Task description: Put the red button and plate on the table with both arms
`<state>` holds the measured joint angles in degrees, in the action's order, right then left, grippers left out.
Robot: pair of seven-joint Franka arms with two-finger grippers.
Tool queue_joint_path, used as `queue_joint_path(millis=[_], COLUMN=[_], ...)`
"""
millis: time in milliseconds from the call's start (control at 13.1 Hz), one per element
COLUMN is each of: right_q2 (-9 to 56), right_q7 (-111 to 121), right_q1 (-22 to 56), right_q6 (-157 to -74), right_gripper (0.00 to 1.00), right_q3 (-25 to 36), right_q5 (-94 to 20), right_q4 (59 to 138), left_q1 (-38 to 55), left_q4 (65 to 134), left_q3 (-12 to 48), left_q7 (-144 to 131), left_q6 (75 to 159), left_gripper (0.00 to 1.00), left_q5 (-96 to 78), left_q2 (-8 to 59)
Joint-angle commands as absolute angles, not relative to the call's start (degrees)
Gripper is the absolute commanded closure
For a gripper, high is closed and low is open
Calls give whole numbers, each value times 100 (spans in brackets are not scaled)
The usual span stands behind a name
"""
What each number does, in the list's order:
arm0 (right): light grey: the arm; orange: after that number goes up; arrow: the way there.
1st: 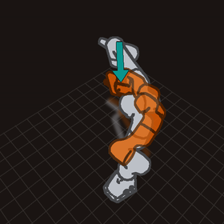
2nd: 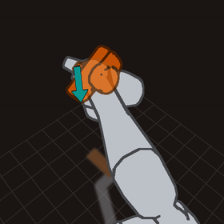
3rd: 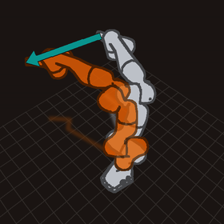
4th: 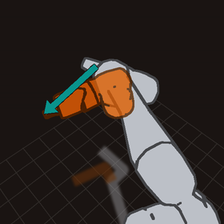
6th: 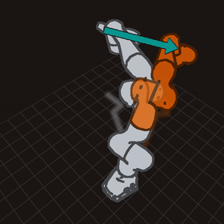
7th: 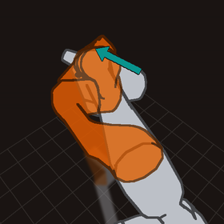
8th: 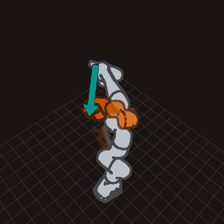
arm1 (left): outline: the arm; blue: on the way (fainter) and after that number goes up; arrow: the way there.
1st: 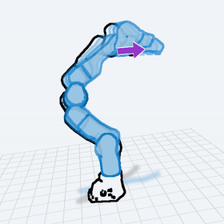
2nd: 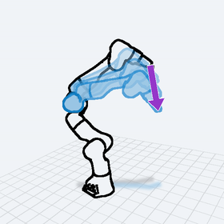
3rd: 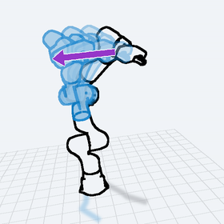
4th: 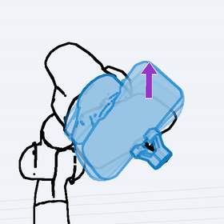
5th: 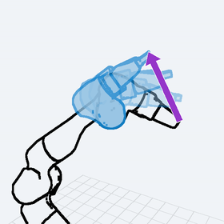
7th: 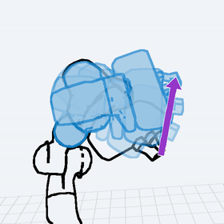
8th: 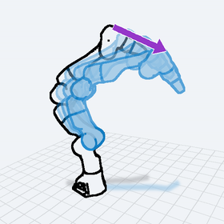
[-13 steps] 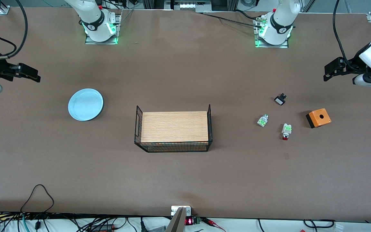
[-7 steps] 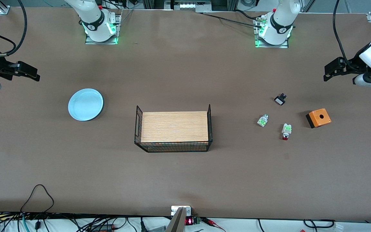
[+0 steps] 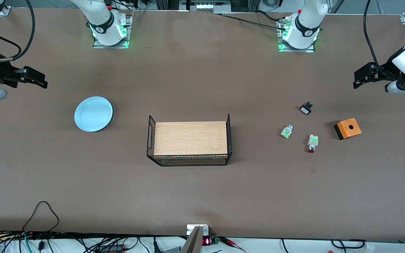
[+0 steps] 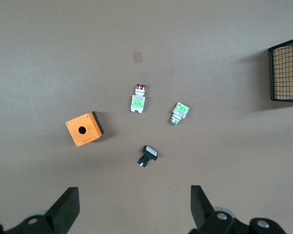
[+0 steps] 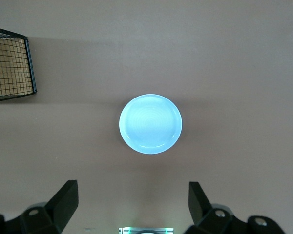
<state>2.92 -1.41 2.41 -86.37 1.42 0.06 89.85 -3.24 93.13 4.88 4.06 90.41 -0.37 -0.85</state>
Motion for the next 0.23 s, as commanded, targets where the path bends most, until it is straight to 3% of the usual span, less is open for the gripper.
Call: queue_joint_path(millis=[0,153], right_q2=[211,211], right_q7=[-53,-53], right_q1=[264,264], right_q6=[-8640,-8640], right_gripper=[0,0], right_q3=[141,141], right_q5=[9,9], right_q4=[9044,9044], left_q1=[-369,-360], left_q4=[9097,9097], left_q3=[527,527], left_q7=[475,475], left_q6=[8912,8912], left_gripper=[0,0], left_q5=[-35,-26], left_q2=[18,26])
